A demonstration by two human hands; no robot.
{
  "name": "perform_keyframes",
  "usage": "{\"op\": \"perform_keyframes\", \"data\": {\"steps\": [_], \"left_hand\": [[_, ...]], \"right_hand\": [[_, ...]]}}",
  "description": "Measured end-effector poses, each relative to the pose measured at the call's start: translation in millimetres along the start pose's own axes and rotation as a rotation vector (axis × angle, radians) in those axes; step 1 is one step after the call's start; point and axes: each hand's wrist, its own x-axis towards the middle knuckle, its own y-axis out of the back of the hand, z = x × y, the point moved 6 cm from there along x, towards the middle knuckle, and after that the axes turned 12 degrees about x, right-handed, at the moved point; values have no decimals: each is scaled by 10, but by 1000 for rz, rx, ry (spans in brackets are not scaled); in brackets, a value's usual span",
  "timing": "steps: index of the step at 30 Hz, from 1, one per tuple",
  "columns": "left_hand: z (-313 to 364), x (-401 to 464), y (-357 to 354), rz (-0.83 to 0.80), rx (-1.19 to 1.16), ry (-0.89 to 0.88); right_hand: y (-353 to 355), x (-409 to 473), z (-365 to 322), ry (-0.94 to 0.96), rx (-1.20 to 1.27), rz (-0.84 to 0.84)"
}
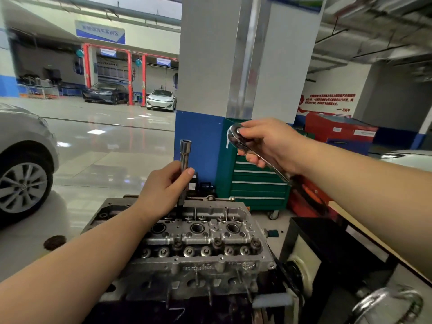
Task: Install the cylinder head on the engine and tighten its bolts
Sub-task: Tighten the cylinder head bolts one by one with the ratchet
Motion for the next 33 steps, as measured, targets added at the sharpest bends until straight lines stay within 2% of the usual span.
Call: {"op": "perform_keyframes", "data": {"steps": [3, 5, 11, 20, 27, 30, 33], "left_hand": [[12, 8, 6, -7, -45, -19], [39, 16, 25, 2, -81, -32], [73, 12, 54, 18, -30, -90], [92, 21, 32, -6, 14, -126], [118, 8, 57, -3, 9, -118], [115, 25, 70, 6, 15, -114], [109, 9, 63, 5, -7, -112]], "right_hand": [[-362, 90, -190, -162, 50, -44], [-537, 151, -307, -205, 36, -56], [-841, 324, -440, -210, -160, -114], [-849, 512, -327, -201, -263, -185], [-893, 625, -433, -93, -486, -439], [-945, 699, -501, -111, -571, -497], [-1004, 722, -537, -166, -547, -608]]}}
